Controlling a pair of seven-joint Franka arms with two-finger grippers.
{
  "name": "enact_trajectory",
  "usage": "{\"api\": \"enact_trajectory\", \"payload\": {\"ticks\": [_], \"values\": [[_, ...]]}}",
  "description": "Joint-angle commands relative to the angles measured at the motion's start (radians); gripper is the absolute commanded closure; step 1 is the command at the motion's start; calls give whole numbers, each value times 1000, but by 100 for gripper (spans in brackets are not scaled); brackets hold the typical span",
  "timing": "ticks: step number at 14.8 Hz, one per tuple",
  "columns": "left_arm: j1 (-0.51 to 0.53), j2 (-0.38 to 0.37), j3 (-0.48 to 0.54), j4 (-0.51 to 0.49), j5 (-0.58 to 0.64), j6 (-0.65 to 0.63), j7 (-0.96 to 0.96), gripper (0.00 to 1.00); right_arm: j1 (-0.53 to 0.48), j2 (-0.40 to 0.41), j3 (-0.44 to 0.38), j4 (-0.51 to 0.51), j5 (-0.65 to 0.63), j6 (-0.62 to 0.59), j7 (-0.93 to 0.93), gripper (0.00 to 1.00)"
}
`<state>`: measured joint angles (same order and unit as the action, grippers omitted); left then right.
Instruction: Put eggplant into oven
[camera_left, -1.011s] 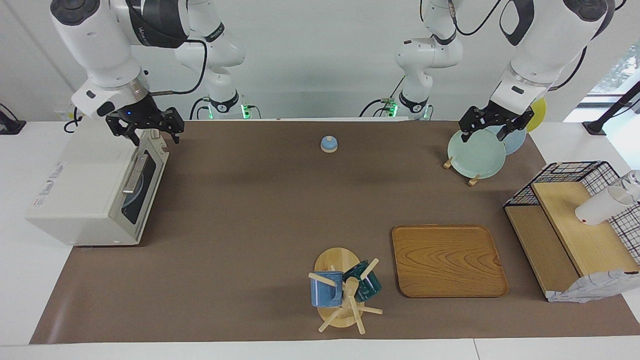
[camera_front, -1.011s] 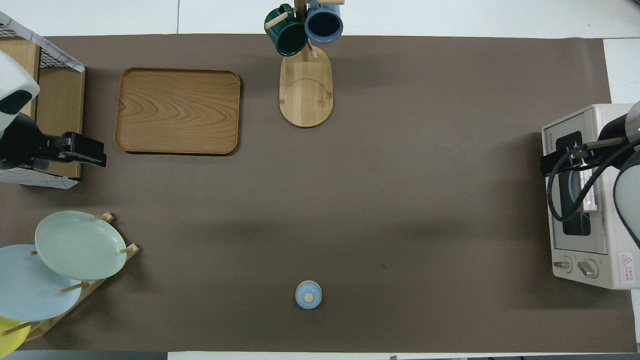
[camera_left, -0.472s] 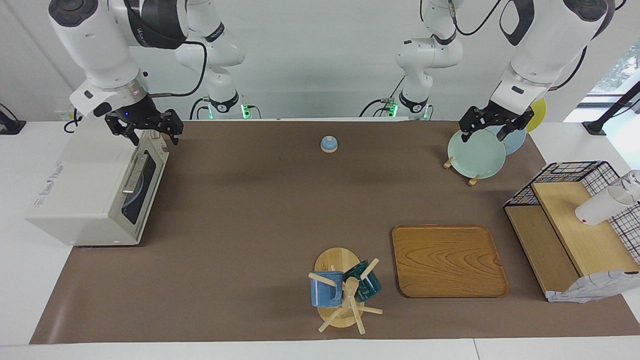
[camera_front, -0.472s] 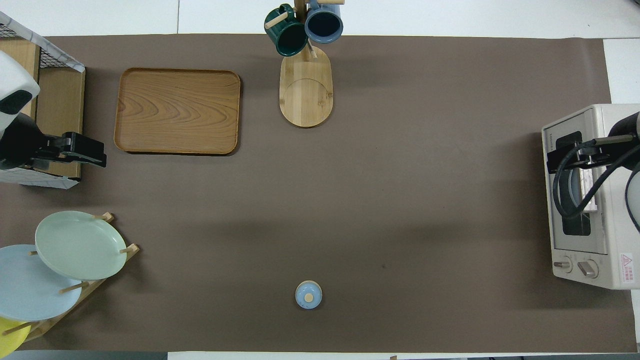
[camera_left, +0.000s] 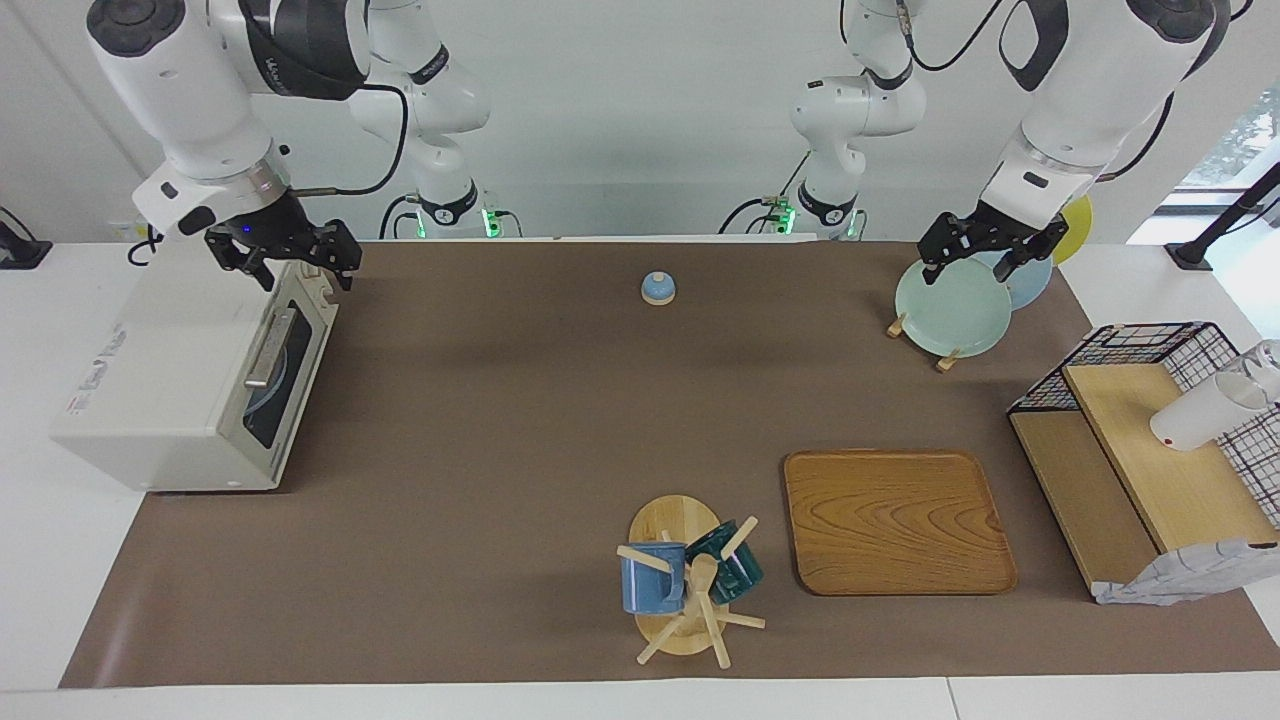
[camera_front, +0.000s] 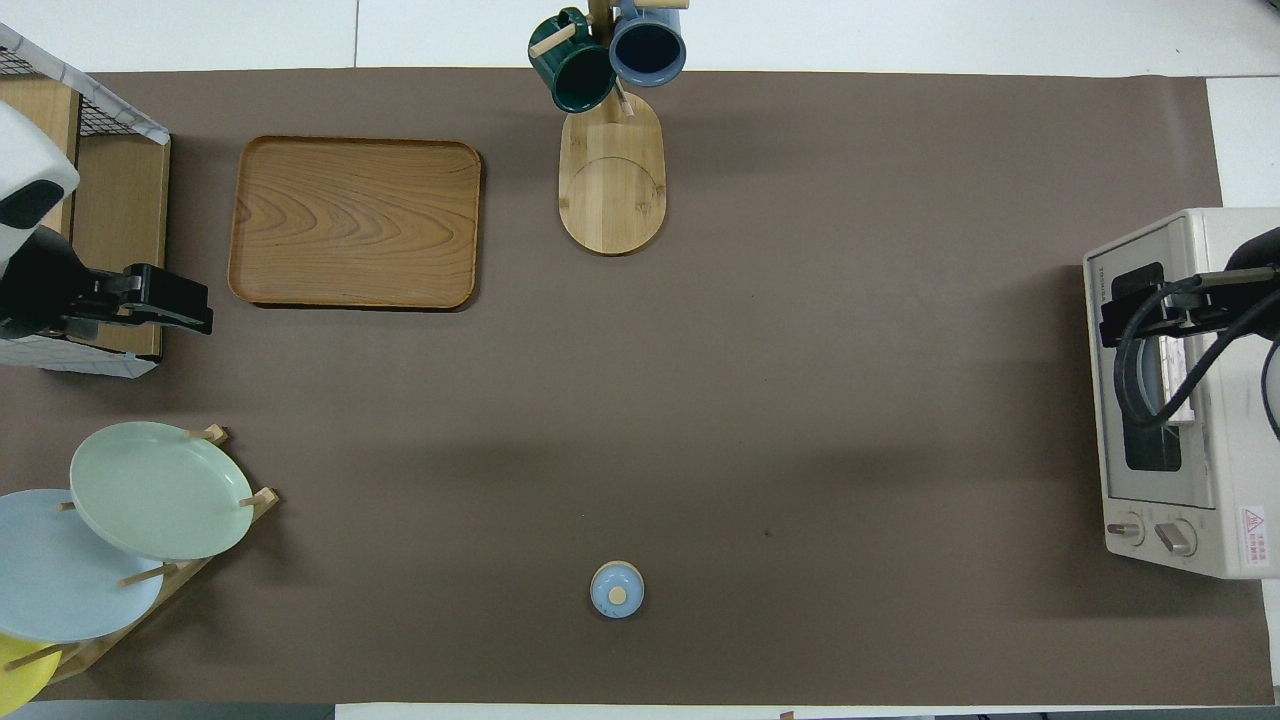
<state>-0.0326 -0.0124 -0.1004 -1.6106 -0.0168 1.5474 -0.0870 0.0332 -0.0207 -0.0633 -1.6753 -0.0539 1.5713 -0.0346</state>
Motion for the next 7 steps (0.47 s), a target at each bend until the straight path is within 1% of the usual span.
{"api": "enact_trajectory", "payload": {"ticks": [1, 7], "values": [[-1, -18, 4, -14, 15, -10, 4, 0, -22, 8, 3, 23, 19, -7, 2, 0], [-1, -17, 4, -12, 15, -9, 4, 0, -22, 10, 3, 22, 23, 7, -22, 0]]}}
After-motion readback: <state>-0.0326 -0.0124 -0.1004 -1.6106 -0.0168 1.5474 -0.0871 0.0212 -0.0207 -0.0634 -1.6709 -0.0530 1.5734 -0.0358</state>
